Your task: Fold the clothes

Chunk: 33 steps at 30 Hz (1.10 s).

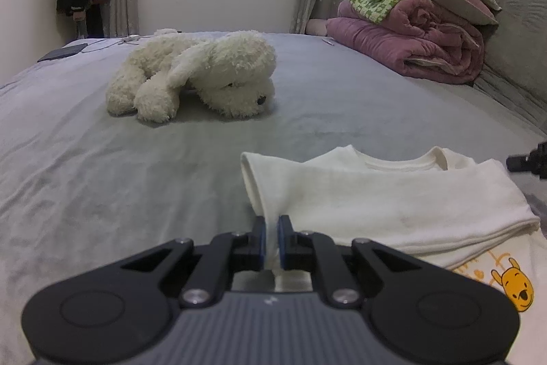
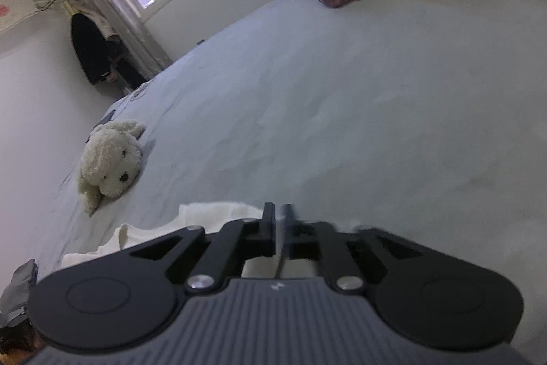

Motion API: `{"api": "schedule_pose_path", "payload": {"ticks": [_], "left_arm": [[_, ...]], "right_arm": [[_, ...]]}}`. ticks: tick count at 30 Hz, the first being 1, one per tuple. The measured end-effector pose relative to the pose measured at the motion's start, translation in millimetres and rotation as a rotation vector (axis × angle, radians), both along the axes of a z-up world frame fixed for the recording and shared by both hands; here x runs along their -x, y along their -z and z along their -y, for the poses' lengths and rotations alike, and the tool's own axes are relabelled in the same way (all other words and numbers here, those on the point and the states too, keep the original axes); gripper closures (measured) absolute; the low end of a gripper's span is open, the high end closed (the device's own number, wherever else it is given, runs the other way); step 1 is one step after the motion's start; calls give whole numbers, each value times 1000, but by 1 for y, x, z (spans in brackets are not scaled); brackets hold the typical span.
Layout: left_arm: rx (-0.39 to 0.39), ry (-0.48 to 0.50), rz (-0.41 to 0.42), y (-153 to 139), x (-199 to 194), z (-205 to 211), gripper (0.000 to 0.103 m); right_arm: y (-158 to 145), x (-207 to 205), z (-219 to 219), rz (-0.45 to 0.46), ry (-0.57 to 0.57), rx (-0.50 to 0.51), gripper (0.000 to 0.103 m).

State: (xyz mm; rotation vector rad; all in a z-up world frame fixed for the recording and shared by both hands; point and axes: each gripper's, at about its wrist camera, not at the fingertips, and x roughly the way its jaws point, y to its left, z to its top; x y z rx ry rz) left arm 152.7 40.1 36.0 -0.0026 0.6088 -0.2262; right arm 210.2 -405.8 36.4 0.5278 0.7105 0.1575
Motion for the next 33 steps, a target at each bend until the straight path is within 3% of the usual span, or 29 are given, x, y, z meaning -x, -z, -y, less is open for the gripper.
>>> {"api": "schedule_pose_path", "payload": {"ticks": [2,4,5,6,7,12,15,17,19,20,22,24,25,28,30,32,33], "left_arm": [[-1,0,0,1,0,0,95],[-6,-1,0,2,0,1,95],[-6,-3,0,2,0,1,95],[-7,-4,1,2,0,1,95],[-8,-5,1,2,0,1,95],[-64,-4,20,1,2,7,95],[-158,1,24,10,5,18,95],[-184,4,36,7,7,22,95],[-152,1,31,5,8,17,95],[-137,-1,26,4,7,15,95],[-118,-1,22,4,7,12,95],[-109,-3,19,4,7,12,95],[-102,-3,16,3,8,11,95],[-76,-5,-4,3,7,7,93],[-49,-22,-16,4,3,0,89],[-22,-39,-29,5,0,-7,84],[-11,-47,-33,6,-2,-10,77]], "right_arm": [[8,1,-2,-40,-15,-34,64],[11,-4,-10,-55,-2,-6,62],[11,-6,-11,-67,7,8,71],[10,-6,-11,-78,7,28,91],[9,-8,-16,-80,-4,71,100],[-11,6,-32,28,-13,253,101],[8,0,-42,-26,-26,385,103],[6,5,-41,-13,-17,448,103],[-5,12,-34,15,10,438,100],[-13,16,-29,32,28,414,90],[-29,28,-24,90,29,352,89],[-38,40,-35,144,-40,318,89],[-38,44,-45,158,-87,331,89],[-17,49,-82,118,-201,498,92],[-2,52,-85,85,-178,576,94],[6,59,-84,98,-156,622,83],[10,62,-83,105,-145,645,83]]}}
